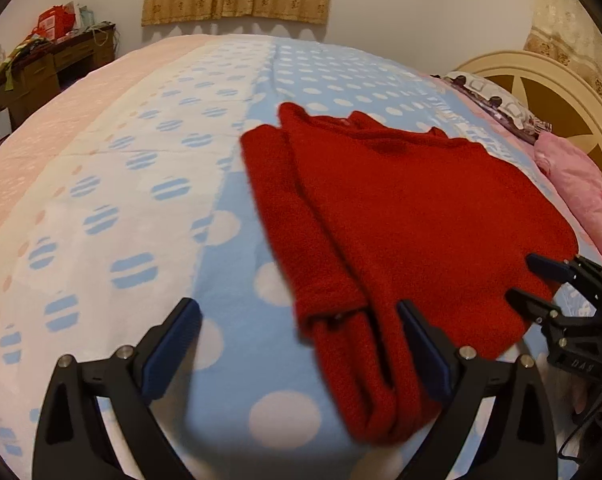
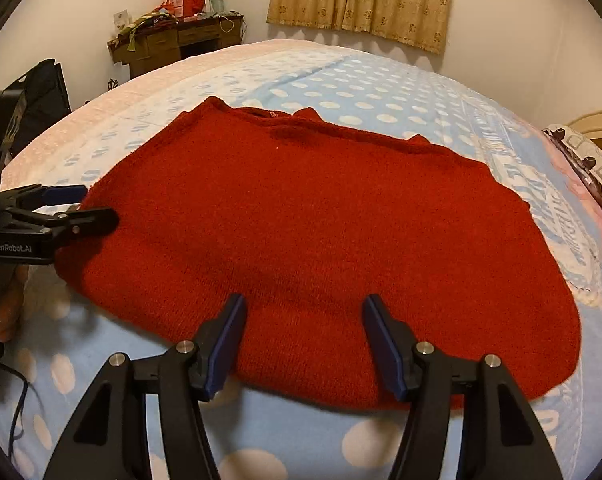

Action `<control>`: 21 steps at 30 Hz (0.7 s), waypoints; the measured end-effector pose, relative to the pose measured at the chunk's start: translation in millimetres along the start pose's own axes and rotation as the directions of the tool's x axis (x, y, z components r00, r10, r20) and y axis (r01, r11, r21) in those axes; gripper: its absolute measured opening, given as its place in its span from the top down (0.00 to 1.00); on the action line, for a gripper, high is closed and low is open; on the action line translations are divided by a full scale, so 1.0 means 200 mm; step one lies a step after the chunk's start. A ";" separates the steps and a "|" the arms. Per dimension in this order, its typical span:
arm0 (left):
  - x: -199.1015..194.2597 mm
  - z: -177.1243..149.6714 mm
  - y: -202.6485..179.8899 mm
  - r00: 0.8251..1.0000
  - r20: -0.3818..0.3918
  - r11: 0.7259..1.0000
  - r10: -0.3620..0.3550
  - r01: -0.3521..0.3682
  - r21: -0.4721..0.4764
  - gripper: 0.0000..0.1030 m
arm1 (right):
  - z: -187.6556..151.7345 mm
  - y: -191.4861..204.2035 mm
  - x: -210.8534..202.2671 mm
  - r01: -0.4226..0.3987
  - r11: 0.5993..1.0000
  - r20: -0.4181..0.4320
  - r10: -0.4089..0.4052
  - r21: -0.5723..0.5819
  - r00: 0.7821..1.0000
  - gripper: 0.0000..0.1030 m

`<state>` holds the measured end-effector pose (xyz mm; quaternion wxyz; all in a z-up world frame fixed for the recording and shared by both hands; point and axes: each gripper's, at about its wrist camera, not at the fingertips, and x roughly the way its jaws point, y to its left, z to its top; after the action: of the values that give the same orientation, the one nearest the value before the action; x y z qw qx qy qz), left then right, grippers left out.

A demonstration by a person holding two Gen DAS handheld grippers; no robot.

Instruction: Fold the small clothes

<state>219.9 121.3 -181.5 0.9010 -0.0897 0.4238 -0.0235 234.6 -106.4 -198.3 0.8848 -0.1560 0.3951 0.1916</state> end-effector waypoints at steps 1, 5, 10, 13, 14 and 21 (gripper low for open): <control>-0.01 -0.01 0.02 1.000 0.001 1.000 -0.002 0.002 -0.011 0.03 | 0.01 0.03 -0.03 0.008 1.000 0.021 -0.008 -0.017 1.000 0.40; -0.05 -0.03 0.07 1.000 0.016 0.999 -0.018 0.018 -0.028 0.03 | 0.05 0.19 -0.08 -0.040 0.994 0.088 0.050 -0.104 0.995 0.40; -0.08 -0.02 0.08 1.000 0.023 0.999 -0.017 0.017 -0.028 0.03 | 0.08 0.42 -0.02 -0.082 0.981 0.072 0.096 -0.177 0.993 0.40; -0.13 -0.01 0.10 0.999 0.045 1.000 -0.011 0.012 -0.020 0.01 | 0.07 0.51 0.02 -0.092 0.972 0.052 0.105 -0.217 0.993 0.40; -0.13 0.00 0.11 0.999 0.049 1.000 0.008 -0.007 -0.016 0.00 | 0.06 0.53 0.04 -0.092 0.969 0.039 0.103 -0.230 0.994 0.40; -0.08 0.00 0.25 0.998 0.018 0.998 0.058 -0.057 -0.041 0.00 | 0.05 0.54 -0.02 -0.105 0.974 0.076 0.122 -0.202 0.990 0.40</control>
<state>208.2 172.8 -177.2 0.9034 -0.0959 0.4178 0.0119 188.6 -8.2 -202.0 0.8690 -0.2115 0.3434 0.2868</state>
